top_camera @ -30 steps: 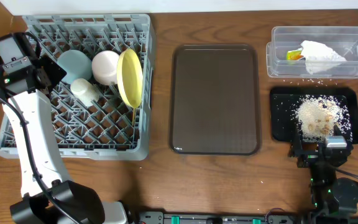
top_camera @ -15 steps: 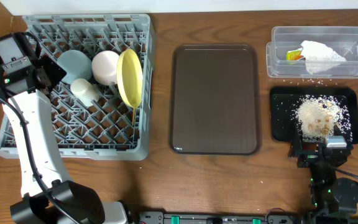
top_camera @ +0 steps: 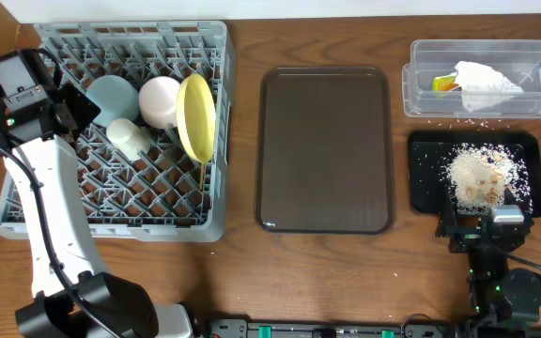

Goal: Sort waste into correct bins and load items into the dishwasher

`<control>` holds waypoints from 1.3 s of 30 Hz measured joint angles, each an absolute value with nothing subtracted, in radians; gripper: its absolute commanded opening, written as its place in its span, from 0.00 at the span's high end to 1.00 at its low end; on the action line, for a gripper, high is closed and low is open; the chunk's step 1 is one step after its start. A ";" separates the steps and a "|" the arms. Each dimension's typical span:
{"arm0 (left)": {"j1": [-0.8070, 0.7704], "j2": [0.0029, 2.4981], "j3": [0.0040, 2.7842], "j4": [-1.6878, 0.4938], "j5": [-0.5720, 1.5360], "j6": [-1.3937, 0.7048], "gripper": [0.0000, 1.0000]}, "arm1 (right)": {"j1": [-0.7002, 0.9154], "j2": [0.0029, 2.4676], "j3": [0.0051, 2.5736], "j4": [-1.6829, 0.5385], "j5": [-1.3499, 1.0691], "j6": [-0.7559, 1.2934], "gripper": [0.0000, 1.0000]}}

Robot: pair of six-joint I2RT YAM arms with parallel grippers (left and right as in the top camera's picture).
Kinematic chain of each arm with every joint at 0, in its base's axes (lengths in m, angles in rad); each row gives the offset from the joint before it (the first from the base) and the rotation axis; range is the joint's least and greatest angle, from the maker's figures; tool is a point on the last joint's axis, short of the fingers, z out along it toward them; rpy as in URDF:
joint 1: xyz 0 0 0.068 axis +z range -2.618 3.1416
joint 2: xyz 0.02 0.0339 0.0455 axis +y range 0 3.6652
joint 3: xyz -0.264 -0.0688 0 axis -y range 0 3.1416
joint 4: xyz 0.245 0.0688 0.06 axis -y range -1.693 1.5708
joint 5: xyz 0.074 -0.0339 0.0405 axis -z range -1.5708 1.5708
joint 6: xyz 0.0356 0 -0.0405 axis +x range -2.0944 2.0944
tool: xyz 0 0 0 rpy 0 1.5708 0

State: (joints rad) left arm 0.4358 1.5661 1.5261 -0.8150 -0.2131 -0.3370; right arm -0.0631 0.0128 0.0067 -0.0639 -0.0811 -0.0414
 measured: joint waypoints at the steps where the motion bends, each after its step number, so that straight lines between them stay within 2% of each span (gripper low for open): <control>1: 0.436 1.566 1.526 -0.815 -0.213 -0.337 0.08 | -0.063 0.013 0.007 -0.064 -0.081 -0.041 0.01; 9: 0.436 1.567 1.526 -0.831 -0.213 -0.337 0.08 | -0.063 0.013 0.007 -0.064 -0.081 -0.041 0.01; 15: 0.436 1.567 1.526 -0.981 -0.181 -0.337 0.08 | -0.063 0.013 0.007 -0.064 -0.081 -0.042 0.01; 19: 0.434 1.564 1.473 -0.977 -0.130 -0.337 0.08 | -0.063 0.012 0.007 -0.064 -0.081 -0.041 0.01; 22: 0.427 1.551 1.367 -0.898 -0.108 -0.337 0.08 | -0.063 0.012 0.007 -0.064 -0.082 -0.042 0.01; 29: 0.364 1.462 1.024 -0.562 -0.072 -0.337 0.08 | -0.063 0.012 0.007 -0.064 -0.082 -0.042 0.01; 39: 0.325 1.187 0.588 -0.167 -0.051 -0.337 0.08 | -0.063 0.012 0.007 -0.063 -0.082 -0.042 0.01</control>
State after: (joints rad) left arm 0.3252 1.1873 0.5877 -0.1665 -0.0509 -0.3370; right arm -0.0631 0.0120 0.0067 -0.0631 -0.0818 -0.0418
